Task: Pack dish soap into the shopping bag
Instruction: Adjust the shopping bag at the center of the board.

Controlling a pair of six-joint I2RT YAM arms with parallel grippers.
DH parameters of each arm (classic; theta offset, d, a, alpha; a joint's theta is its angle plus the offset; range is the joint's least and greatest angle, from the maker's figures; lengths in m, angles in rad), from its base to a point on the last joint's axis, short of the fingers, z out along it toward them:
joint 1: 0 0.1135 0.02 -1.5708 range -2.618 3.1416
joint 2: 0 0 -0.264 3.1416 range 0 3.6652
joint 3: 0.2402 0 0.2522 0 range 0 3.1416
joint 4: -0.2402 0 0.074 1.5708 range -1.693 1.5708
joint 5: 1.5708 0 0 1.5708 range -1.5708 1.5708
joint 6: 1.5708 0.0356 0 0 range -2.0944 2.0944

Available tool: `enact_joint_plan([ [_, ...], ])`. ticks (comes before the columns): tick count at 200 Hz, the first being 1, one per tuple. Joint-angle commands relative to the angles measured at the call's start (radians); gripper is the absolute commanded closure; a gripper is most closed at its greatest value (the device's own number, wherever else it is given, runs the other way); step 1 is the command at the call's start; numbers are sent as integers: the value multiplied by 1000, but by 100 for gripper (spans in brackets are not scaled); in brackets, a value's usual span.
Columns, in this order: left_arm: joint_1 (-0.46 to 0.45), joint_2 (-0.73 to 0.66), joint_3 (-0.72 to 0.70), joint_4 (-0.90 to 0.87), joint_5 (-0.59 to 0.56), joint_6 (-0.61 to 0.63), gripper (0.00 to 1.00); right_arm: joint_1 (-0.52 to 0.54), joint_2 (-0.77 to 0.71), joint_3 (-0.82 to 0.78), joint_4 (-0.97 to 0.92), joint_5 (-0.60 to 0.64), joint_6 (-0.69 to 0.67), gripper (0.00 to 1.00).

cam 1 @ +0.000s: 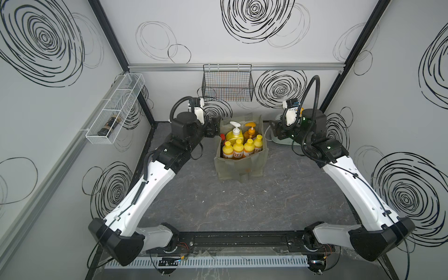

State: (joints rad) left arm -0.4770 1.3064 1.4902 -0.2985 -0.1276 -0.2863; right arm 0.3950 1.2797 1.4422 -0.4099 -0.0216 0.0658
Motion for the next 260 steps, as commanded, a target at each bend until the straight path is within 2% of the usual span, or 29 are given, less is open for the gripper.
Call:
enact_joint_plan([
  [1,-37,6,-25,-119,-50,57,21,-4,-7,2,-49,-61,-20,37],
  [23,-54,-38,-142,-66,-53,45,24,-1,8,16,-77,-92,-16,37],
  [36,-79,-26,-141,-89,-50,50,28,6,27,27,-92,-92,-12,37],
  [67,-146,3,-139,-116,-74,57,26,38,71,37,-112,-62,-3,38],
  [117,-115,-19,-208,-96,-86,45,29,82,118,56,-122,1,6,43],
  [155,-86,28,-218,-99,-10,45,33,109,150,77,-133,34,6,44],
  [190,-83,52,-214,-106,-1,49,42,112,166,82,-139,45,9,49],
  [260,-91,44,-219,-110,-7,55,59,112,219,108,-176,76,35,51],
])
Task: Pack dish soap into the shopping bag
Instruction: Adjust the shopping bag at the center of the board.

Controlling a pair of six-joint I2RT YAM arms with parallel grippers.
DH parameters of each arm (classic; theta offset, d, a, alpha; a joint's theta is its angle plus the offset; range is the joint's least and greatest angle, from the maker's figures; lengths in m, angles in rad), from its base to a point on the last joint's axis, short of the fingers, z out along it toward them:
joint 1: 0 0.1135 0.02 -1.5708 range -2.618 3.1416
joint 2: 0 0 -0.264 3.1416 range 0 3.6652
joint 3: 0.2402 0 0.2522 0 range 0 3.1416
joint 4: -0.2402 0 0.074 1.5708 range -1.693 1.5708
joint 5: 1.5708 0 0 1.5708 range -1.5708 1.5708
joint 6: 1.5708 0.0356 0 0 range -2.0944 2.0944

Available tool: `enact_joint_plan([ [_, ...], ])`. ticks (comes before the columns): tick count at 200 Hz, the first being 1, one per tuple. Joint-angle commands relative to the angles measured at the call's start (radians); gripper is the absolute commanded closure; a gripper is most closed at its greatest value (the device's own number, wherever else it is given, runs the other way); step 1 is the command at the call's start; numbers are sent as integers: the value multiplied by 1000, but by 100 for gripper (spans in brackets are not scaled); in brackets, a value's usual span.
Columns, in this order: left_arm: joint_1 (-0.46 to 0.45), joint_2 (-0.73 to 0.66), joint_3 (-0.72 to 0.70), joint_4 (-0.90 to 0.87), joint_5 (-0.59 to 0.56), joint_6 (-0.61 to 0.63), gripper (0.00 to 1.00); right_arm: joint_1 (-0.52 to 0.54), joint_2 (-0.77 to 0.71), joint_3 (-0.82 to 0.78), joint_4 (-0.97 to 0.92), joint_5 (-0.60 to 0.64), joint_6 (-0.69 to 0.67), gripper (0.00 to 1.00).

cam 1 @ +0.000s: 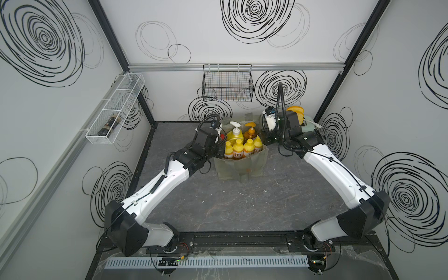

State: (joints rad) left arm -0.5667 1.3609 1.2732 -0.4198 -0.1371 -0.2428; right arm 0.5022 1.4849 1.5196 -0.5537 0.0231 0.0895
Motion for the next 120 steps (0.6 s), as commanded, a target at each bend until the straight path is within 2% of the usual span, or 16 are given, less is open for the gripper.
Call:
enact_joint_plan([
  [1,-2,-11,-2,12,2,12,59,4,14,30,-33,32,11,51],
  [28,-5,-9,0,9,-2,15,67,4,30,36,-43,27,12,57],
  [90,-9,-12,-2,15,-15,18,95,6,34,48,-62,18,13,89],
  [94,-9,-12,-2,17,-15,18,100,6,32,48,-62,18,12,90],
  [120,-4,-20,-6,43,-7,9,100,6,22,45,-64,18,13,99],
])
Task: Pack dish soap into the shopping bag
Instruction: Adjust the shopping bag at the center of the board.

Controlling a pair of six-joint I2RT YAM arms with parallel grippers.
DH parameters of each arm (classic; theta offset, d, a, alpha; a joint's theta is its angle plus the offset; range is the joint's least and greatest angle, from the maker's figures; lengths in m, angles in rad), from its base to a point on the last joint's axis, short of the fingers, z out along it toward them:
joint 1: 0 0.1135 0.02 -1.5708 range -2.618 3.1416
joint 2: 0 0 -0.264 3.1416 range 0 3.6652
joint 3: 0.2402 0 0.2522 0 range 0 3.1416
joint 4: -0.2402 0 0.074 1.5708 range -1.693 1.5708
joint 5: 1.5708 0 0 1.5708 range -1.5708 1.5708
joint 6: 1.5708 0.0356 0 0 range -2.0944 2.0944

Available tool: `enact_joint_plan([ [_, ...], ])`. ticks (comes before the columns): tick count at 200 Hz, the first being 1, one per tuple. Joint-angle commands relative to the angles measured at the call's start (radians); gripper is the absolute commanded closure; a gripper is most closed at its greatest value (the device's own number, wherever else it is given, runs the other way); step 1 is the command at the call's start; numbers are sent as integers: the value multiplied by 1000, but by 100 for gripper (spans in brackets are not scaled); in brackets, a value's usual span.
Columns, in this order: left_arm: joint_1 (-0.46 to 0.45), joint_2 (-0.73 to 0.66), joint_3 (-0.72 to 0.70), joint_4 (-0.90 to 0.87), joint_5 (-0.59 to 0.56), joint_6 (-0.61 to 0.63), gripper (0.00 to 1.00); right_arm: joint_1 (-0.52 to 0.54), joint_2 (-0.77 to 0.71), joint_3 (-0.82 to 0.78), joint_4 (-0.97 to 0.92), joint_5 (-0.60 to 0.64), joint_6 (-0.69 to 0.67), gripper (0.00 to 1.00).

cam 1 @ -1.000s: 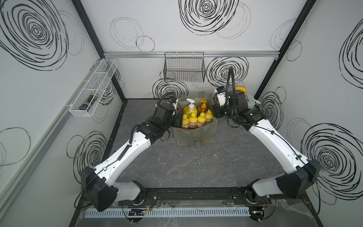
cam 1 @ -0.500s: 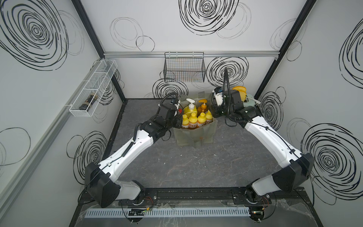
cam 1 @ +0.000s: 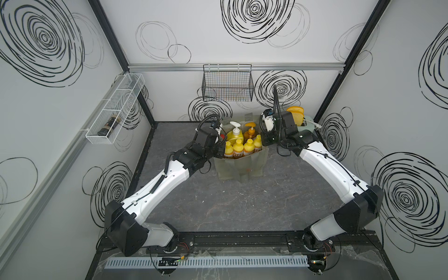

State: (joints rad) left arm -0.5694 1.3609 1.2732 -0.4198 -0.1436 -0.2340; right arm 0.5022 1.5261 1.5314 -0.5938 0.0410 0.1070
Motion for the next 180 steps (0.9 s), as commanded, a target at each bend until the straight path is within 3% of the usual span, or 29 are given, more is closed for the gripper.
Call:
enact_joint_plan([
  [1,-1,-20,-6,44,0,0,100,6,-19,33,-24,-1,-4,99],
  [180,-31,-14,153,124,18,10,100,33,-47,115,-68,-1,6,100],
])
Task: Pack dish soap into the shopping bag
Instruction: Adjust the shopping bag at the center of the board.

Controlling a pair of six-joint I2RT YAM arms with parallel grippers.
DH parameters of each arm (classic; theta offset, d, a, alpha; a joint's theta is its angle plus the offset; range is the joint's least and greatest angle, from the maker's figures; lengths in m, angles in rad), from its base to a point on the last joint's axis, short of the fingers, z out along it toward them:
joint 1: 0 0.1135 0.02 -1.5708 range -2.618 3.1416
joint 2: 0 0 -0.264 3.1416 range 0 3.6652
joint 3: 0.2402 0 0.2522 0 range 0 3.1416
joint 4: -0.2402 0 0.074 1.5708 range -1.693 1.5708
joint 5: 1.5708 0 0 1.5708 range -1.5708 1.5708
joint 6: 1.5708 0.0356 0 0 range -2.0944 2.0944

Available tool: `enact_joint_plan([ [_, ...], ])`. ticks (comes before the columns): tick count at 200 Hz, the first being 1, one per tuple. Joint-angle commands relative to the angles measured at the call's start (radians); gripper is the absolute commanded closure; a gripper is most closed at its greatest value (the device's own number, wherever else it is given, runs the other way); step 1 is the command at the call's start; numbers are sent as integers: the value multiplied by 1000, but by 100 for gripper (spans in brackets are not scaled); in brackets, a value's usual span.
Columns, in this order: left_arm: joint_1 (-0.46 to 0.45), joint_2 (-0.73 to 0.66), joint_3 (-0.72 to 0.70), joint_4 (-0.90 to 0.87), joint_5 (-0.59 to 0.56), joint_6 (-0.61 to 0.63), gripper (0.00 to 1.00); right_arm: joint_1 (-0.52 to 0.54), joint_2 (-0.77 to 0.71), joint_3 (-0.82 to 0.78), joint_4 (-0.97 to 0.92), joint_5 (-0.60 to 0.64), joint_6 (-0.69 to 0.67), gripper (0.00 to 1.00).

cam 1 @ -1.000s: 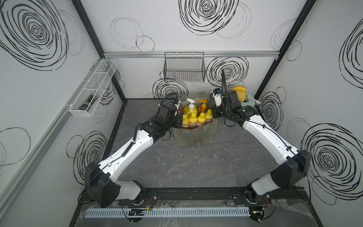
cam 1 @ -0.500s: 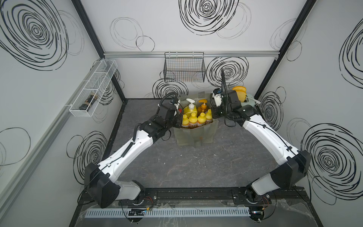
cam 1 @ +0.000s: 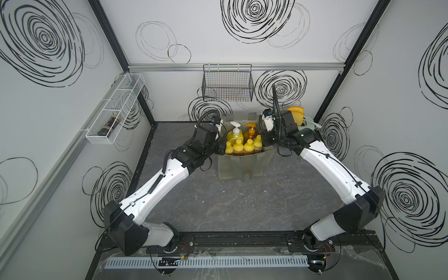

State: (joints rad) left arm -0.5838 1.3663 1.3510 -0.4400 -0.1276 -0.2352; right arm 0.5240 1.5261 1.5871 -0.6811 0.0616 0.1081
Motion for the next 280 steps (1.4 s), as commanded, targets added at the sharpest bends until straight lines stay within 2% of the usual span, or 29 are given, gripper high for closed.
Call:
enact_joint_plan([
  [1,-16,-19,76,144,2,10,100,11,-48,60,19,-22,5,100],
  [143,19,-32,43,193,-102,43,100,2,-100,59,36,-99,14,100],
  [234,36,-54,18,185,-44,37,100,6,-85,61,93,-87,12,100],
  [280,41,-65,1,247,-39,46,100,7,-90,89,126,-88,11,100],
])
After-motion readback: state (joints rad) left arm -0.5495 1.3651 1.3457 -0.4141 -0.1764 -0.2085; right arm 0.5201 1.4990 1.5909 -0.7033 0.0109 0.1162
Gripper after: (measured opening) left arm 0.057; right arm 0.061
